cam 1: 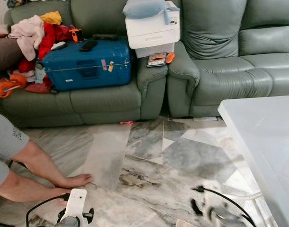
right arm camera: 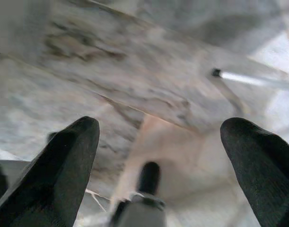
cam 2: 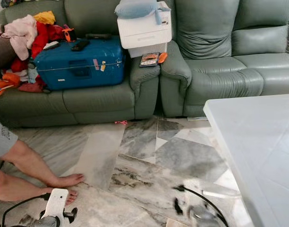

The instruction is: Picking trash to rubbish bin

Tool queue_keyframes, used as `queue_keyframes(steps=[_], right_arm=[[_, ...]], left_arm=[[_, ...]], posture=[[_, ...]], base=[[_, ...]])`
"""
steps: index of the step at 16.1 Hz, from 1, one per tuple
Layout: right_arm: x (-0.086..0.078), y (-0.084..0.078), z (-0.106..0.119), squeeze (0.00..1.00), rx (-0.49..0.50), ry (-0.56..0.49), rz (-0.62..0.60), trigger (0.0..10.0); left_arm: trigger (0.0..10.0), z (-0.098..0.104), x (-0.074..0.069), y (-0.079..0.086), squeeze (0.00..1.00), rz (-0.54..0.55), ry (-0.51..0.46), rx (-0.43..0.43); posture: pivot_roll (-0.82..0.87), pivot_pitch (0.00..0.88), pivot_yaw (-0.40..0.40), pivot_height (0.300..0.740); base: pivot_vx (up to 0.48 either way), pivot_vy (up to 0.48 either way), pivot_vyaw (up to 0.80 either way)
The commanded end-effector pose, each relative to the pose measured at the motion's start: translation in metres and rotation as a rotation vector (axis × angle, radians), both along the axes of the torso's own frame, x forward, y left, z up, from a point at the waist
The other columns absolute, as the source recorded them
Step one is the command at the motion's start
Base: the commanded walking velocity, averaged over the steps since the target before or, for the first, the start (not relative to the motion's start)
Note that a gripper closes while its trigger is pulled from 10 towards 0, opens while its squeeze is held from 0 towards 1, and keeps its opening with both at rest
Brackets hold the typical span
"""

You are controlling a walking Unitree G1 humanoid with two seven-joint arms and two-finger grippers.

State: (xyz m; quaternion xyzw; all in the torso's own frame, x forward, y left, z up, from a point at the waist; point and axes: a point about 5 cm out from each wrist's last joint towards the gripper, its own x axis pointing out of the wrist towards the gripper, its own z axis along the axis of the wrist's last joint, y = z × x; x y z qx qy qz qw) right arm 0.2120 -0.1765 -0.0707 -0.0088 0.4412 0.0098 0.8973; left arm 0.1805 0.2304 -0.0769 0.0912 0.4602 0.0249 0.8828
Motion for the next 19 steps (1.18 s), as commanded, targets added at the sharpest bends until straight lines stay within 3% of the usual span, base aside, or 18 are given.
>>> queue_keyframes(steps=[1,9,19], right_arm=[[0.003,0.001,0.002,0.0,-0.014,-0.005,0.013,10.0],[-0.008,-0.014,-0.003,0.0,-0.095,0.044,0.11,10.0],[-0.002,0.002,-0.002,0.0,-0.088,0.027,0.193,10.0]], left_arm=[[10.0,0.002,0.0,0.008,0.0,-0.007,0.014,0.02],[10.0,-0.001,-0.007,0.009,0.0,0.093,0.014,-0.032],[10.0,-0.002,-0.009,0.009,0.0,0.088,0.025,-0.028]], posture=[[0.05,0.0,0.06,0.74],[0.03,0.0,0.02,0.74],[0.04,0.0,0.018,0.74]], base=[[0.0,0.0,0.0],[0.351,0.0,0.0],[0.463,0.0,0.0]])
